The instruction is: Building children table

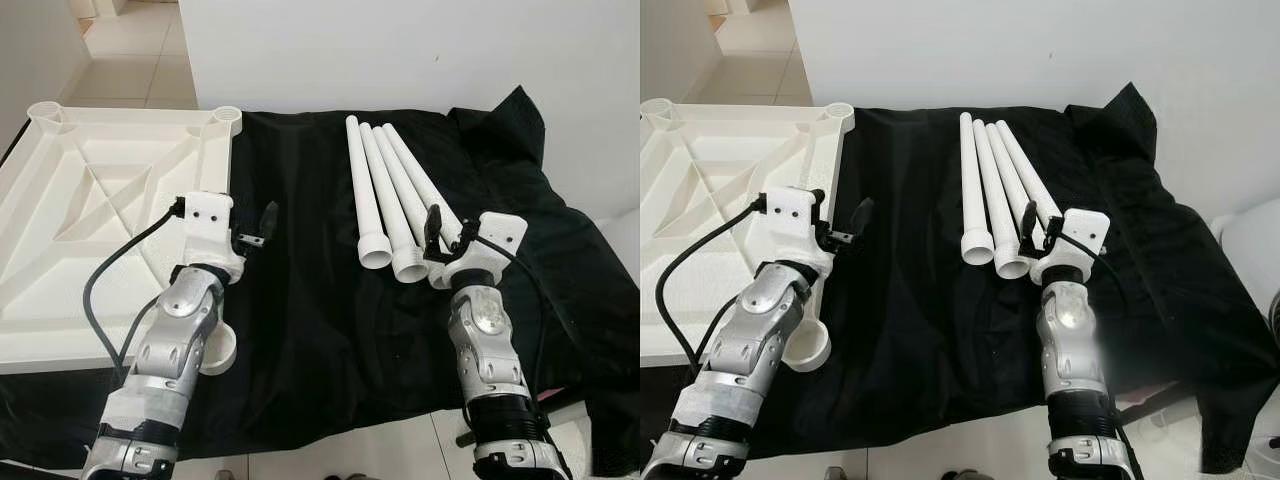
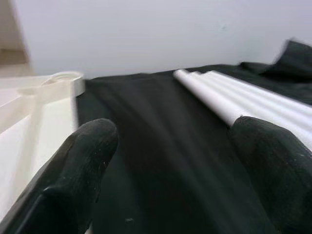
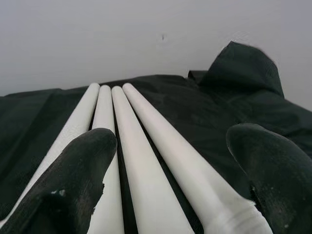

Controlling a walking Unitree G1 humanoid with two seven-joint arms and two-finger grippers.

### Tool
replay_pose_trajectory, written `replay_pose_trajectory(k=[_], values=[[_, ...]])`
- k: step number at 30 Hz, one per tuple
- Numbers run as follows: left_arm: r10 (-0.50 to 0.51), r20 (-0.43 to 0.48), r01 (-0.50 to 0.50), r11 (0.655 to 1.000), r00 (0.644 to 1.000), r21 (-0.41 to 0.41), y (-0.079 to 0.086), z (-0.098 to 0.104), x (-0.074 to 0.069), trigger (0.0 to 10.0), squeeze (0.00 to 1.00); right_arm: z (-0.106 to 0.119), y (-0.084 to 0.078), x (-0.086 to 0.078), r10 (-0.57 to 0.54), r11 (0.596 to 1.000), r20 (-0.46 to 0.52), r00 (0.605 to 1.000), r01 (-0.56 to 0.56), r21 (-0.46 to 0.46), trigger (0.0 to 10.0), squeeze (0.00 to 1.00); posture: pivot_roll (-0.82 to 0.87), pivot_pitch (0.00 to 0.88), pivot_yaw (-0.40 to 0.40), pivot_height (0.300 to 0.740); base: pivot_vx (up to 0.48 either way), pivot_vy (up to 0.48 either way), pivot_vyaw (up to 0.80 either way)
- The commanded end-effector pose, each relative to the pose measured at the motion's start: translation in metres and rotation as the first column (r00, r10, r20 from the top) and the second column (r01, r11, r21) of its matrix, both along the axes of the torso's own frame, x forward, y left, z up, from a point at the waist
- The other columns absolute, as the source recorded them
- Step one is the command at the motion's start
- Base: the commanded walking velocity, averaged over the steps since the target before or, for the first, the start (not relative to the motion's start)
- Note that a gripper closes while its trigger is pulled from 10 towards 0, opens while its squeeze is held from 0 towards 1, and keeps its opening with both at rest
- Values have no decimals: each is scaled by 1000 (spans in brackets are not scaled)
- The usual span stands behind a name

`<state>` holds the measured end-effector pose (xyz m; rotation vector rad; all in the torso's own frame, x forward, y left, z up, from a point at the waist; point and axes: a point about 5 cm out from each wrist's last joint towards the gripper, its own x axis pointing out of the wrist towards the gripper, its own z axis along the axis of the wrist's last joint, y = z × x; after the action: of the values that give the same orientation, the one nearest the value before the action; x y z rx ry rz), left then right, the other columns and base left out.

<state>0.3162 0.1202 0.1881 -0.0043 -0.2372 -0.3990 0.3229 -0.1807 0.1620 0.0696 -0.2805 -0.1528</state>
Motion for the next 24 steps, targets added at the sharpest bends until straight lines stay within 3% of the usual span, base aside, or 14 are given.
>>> replay_pose_trajectory(k=[1, 5, 12, 17, 24], values=[[-239, -13, 239, 969, 971, 59, -17, -3, -11, 10000, 0, -10, -5, -2, 0, 1000, -44, 999, 1, 18, 10000, 0, -6, 87, -29, 740, 0, 0, 0], [-318, -19, 319, 946, 948, 62, -26, 0, -21, 10000, 0, -21, -11, -6, -16, 999, -88, 996, 20, 36, 10000, 0, -9, 85, -35, 740, 0, 0, 0], [-306, -28, 307, 950, 952, 55, -25, 1, -19, 10000, 0, -30, -23, -10, -49, 998, -123, 991, 52, 21, 10000, 0, -11, 82, -37, 740, 0, 0, 0], [-284, -22, 285, 957, 958, 57, -20, 6, -16, 10000, 0, -50, -32, -10, 2, 1000, -241, 971, -4, -8, 10000, 0, -18, 81, -36, 740, 0, 0, 0], [-253, -32, 254, 965, 967, 59, -17, 7, -15, 10000, 0, -52, -39, -9, 21, 998, -263, 964, -36, -51, 10000, 0, -19, 80, -35, 740, 0, 0, 0]])
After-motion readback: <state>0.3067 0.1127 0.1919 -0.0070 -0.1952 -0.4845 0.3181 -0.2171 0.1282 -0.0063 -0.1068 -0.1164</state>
